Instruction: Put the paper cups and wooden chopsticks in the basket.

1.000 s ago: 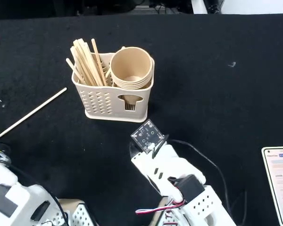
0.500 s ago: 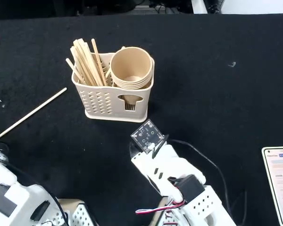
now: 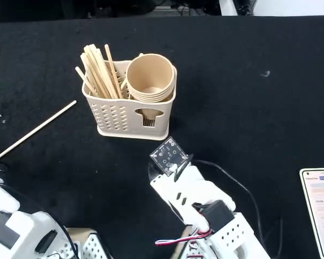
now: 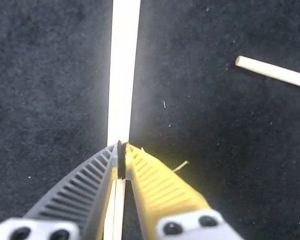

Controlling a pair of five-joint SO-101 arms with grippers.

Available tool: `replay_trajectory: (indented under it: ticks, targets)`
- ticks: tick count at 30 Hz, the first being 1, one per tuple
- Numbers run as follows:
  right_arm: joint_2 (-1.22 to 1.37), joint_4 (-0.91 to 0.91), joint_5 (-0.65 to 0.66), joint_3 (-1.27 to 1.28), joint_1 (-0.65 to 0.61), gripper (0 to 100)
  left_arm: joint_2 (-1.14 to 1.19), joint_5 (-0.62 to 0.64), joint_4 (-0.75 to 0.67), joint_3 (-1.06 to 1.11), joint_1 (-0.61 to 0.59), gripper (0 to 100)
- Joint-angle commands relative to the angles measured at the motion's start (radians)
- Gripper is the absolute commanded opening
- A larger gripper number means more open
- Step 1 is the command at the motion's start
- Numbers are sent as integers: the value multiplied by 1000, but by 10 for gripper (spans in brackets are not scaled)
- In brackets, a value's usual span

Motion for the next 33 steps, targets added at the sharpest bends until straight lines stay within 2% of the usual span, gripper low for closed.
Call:
replay_trajectory:
  ticks: [1,5,10,24,28,33]
  targets:
    - [-16,-20,8,-8,-14,149,-31,9,-6,-24,-18,30]
    - [-16,-20,8,-8,-14,149,-34,-41,-5,-31,-25,47]
    - [-16,-20,8,-10,-14,149,-32,-61,80,-70,-25,189]
    - [-16,-20,8,-8,-14,149,-25,-63,89,-128,-96,191]
    - [-16,-20,8,-8,-14,149,-6,-61,49,-90,-85,191]
    - [-16,-20,8,-8,-14,149,89,-55,-123,-35,-71,191]
